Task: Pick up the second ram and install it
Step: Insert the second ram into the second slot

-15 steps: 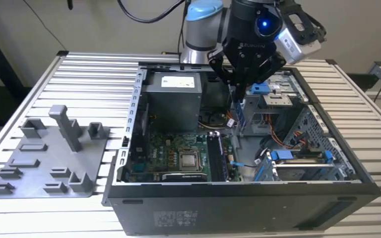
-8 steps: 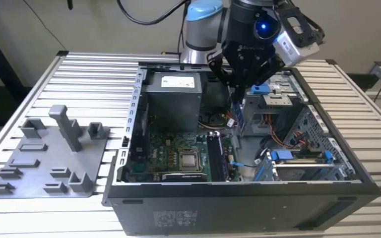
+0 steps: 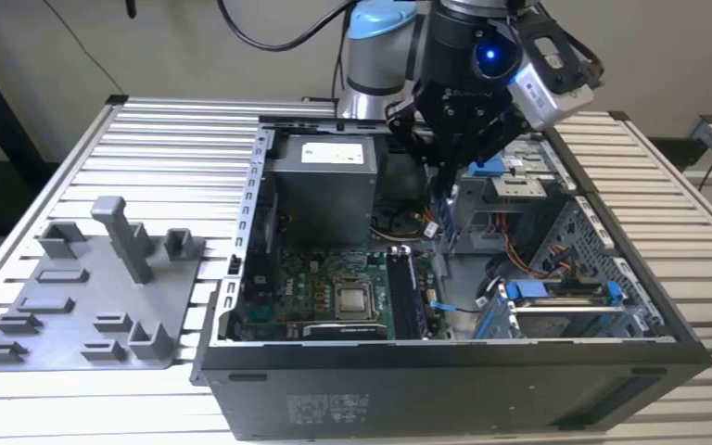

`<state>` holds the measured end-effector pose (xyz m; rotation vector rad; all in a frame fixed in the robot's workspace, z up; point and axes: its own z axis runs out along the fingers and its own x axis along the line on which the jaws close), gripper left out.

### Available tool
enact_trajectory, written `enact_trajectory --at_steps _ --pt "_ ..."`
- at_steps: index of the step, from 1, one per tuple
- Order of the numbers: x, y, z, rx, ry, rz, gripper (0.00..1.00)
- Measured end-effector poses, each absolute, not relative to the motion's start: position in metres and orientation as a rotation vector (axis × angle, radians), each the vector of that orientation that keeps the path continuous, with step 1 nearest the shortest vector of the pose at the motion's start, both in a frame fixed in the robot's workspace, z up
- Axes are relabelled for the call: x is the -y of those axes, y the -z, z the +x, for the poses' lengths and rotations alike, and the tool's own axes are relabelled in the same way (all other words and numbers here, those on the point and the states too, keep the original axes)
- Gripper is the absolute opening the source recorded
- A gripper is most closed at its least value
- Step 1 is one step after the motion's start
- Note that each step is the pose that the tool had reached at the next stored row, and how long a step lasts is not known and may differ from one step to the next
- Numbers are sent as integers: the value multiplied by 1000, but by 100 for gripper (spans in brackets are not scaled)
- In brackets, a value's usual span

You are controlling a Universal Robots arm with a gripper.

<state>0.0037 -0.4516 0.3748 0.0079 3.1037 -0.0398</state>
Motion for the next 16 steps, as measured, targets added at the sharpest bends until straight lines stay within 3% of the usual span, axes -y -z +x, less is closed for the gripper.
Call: enact_trajectory --at_steps 16 --pt "451 -351 -1 -3104 47 30 14"
